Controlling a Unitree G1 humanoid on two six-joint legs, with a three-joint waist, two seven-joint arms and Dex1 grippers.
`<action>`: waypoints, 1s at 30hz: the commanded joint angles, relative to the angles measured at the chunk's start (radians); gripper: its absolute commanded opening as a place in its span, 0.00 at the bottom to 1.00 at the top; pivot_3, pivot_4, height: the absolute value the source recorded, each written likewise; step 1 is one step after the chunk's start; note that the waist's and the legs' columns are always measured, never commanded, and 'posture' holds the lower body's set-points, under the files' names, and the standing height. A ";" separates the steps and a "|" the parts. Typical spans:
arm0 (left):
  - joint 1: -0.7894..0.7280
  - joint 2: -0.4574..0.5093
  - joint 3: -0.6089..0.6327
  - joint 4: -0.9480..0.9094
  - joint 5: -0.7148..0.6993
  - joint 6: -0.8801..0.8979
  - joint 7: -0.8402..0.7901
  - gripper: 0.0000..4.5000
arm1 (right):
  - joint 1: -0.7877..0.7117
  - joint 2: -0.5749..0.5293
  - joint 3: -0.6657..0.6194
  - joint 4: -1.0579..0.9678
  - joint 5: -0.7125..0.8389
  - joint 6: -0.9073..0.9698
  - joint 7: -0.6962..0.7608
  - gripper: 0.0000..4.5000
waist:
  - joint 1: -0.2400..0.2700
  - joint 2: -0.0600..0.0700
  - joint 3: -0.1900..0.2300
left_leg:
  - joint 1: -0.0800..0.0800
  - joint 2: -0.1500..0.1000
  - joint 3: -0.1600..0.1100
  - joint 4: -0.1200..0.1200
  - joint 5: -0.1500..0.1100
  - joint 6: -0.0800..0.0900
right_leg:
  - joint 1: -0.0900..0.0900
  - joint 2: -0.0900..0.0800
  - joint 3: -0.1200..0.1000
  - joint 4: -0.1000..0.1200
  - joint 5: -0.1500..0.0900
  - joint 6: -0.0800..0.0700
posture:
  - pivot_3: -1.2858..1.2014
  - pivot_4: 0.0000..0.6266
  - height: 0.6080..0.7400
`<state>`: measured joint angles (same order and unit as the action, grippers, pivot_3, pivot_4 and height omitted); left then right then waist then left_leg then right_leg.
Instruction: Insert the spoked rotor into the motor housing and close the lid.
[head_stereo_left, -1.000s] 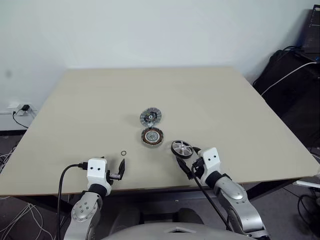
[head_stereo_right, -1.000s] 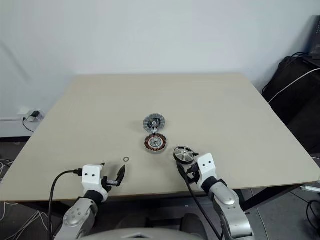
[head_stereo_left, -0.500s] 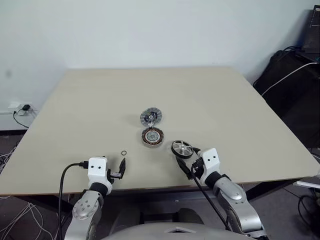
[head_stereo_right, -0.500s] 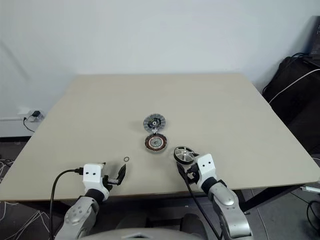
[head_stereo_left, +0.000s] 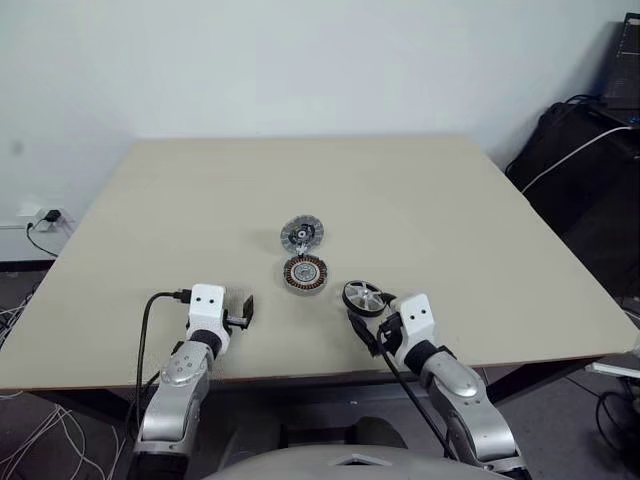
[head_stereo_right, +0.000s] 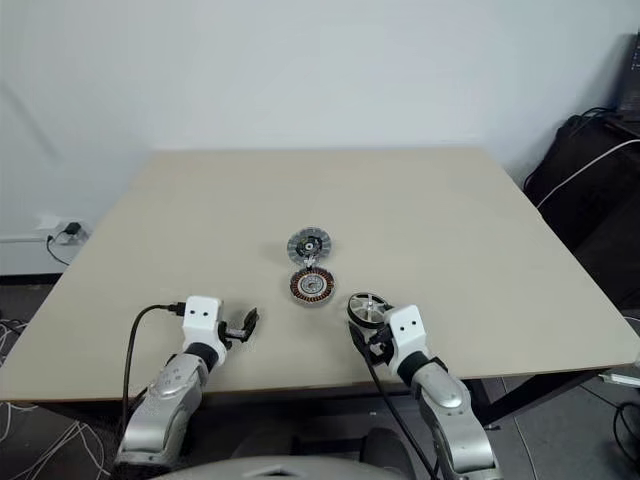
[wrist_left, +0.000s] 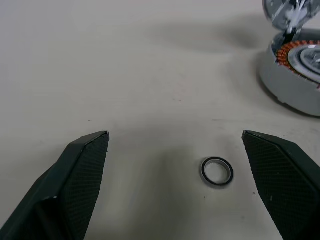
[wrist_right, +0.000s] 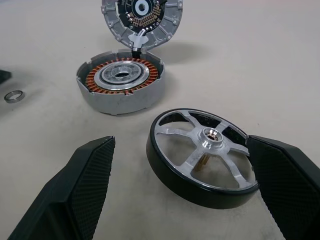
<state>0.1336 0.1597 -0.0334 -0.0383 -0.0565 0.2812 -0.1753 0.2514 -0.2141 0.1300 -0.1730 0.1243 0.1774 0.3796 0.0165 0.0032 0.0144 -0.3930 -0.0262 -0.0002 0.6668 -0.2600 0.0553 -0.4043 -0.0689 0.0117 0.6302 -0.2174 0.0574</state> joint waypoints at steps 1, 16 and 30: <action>-0.054 0.000 -0.025 0.048 0.005 -0.009 -0.032 1.00 | -0.016 0.006 -0.001 -0.029 0.002 -0.015 -0.003 0.99 | 0.000 0.000 0.000 | 0.000 0.000 0.000 0.000 0.000 0.000 | 0.000 0.000 0.000 0.000 0.000 0.000 | 0.52 0.00 1.00; -0.031 0.027 -0.082 0.089 0.066 0.090 -0.056 0.80 | 0.012 0.018 0.000 -0.065 -0.003 -0.003 -0.028 1.00 | -0.004 0.002 -0.009 | 0.000 0.000 0.000 0.000 -0.002 -0.003 | 0.000 -0.003 0.001 0.000 0.001 -0.001 | 0.52 0.00 1.00; 0.027 0.020 -0.047 -0.020 0.040 0.122 -0.035 0.15 | 0.003 0.019 0.002 -0.060 -0.003 0.003 -0.032 1.00 | -0.029 0.004 -0.012 | 0.014 0.001 0.000 -0.005 -0.003 -0.005 | 0.011 -0.008 0.001 -0.001 -0.003 0.004 | 0.52 0.00 1.00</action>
<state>0.1545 0.1799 -0.1127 -0.0312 -0.0055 0.3835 -0.2210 0.2715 -0.1965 0.1303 -0.1990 0.1215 0.1846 0.3499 -0.0120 0.0075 0.0021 -0.3791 -0.0250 -0.0005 0.6619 -0.2633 0.0500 -0.3936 -0.0765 0.0131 0.6295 -0.2209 0.0614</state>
